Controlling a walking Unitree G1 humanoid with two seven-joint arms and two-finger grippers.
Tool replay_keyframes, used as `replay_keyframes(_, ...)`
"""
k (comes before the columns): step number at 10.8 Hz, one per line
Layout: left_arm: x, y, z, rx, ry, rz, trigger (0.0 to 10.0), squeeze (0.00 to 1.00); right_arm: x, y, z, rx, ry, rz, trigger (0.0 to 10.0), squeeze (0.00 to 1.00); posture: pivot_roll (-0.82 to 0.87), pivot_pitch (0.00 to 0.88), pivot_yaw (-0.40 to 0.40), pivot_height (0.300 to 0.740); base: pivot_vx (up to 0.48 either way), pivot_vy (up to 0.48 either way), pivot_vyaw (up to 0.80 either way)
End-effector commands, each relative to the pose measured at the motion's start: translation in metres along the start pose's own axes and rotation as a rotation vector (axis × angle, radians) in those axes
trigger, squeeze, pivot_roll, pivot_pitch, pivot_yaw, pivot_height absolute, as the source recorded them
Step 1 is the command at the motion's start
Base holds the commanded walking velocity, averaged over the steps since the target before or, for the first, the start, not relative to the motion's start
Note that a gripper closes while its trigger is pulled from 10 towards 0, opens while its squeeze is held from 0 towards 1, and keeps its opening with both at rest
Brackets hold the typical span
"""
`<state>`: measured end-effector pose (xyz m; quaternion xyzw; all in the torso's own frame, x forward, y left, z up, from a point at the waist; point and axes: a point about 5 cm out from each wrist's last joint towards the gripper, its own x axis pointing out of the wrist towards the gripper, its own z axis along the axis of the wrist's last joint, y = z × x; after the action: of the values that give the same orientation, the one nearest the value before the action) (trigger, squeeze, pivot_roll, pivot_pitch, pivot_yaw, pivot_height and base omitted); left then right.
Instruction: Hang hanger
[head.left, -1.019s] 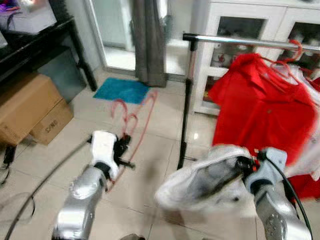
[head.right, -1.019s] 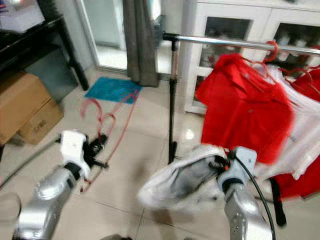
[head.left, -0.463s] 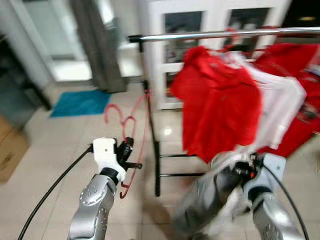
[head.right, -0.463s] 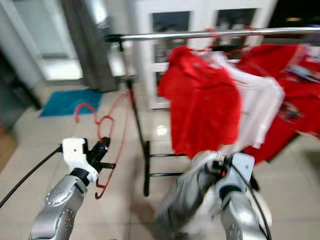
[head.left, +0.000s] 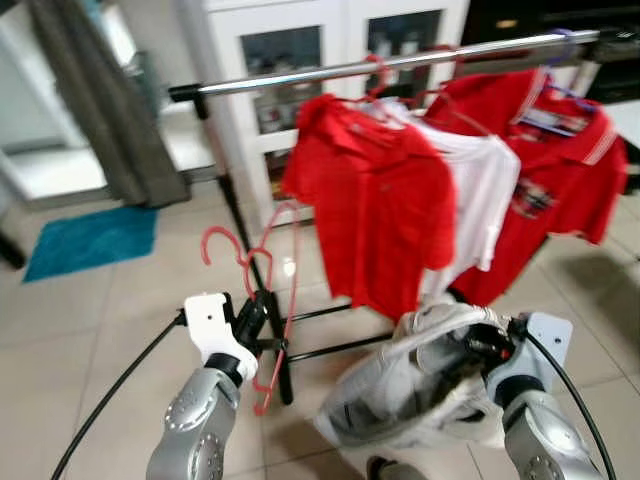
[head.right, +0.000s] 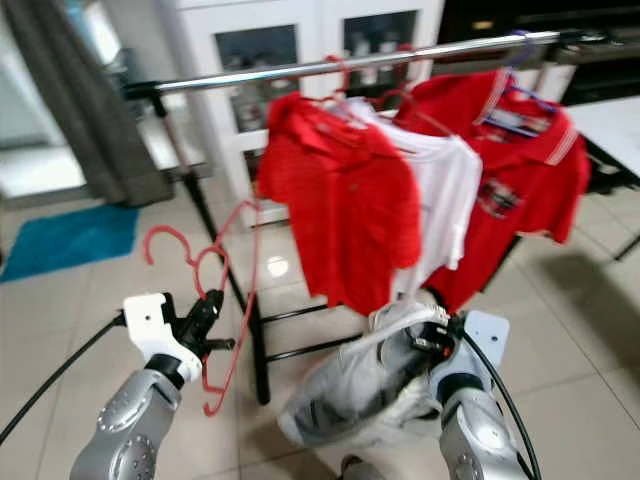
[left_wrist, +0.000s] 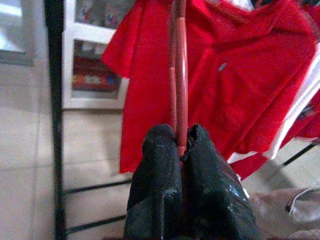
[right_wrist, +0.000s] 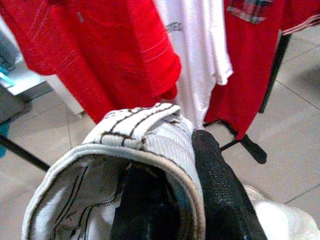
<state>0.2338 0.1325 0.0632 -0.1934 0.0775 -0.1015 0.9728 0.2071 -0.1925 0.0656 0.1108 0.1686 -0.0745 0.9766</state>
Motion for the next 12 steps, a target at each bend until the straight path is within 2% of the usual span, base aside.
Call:
replay_keyframes(1, 0.003, -0.009, 0.006, -0.047, -0.061, -0.013, 10.0, 0.0, 0.001, 0.005, 0.013, 0.004, -0.066, 0.016, 10.0, 0.0, -0.16, 0.0, 0.103, 0.74, 0.0, 0.0, -0.8)
replay_keyframes(3, 0.002, -0.005, 0.008, -0.081, -0.083, 0.02, 10.0, 0.0, 0.004, 0.006, 0.015, 0.005, -0.067, 0.021, 10.0, 0.0, -0.15, 0.0, 0.091, 0.74, 0.0, 0.0, -0.8)
replay_keyframes(4, 0.001, 0.001, 0.007, -0.054, -0.073, 0.085, 10.0, 0.0, 0.005, 0.006, 0.015, 0.0, -0.068, 0.026, 10.0, 0.0, -0.14, 0.0, 0.09, 0.74, 0.0, 0.0, -0.8)
replay_keyframes(5, -0.001, 0.014, 0.002, -0.016, -0.039, 0.208, 10.0, 0.0, 0.007, 0.008, 0.017, -0.004, -0.072, 0.03, 10.0, 0.0, -0.14, 0.0, 0.088, 0.74, 0.0, 0.0, -0.8)
replay_keyframes(7, -0.002, 0.022, -0.001, 0.0, 0.001, 0.277, 10.0, 0.0, 0.009, 0.01, 0.021, -0.011, -0.088, 0.037, 10.0, 0.0, -0.14, 0.0, 0.089, 0.74, 0.0, 0.0, -0.8)
replay_keyframes(8, -0.001, 0.023, -0.002, 0.015, 0.009, 0.285, 10.0, 0.0, 0.01, 0.011, 0.027, -0.058, -0.11, 0.034, 10.0, 0.0, -0.14, 0.0, 0.09, 0.74, 0.0, 0.0, -0.8)
replay_keyframes(9, 0.001, 0.021, 0.002, 0.023, -0.029, 0.267, 10.0, 0.0, 0.011, 0.011, 0.035, -0.203, -0.154, 0.03, 10.0, 0.0, -0.13, 0.0, 0.09, 0.74, 0.0, 0.0, -0.8)
replay_keyframes(10, 0.0, 0.02, 0.007, 0.044, -0.057, 0.252, 10.0, 0.0, 0.01, 0.011, 0.042, -0.261, -0.183, 0.004, 10.0, 0.0, -0.13, 0.0, 0.09, 0.74, 0.0, 0.0, -0.8)
replay_keyframes(11, 0.0, 0.02, 0.014, 0.106, -0.069, 0.218, 10.0, 0.0, 0.011, 0.015, 0.052, -0.312, -0.275, -0.02, 10.0, 0.0, -0.13, 0.0, 0.084, 0.74, 0.0, 0.0, -0.8)
replay_keyframes(12, -0.001, 0.024, 0.023, 0.153, -0.07, 0.191, 10.0, 0.0, 0.013, 0.02, 0.051, -0.295, -0.247, 0.049, 10.0, 0.0, -0.12, 0.0, 0.073, 0.74, 0.0, 0.0, -0.8)
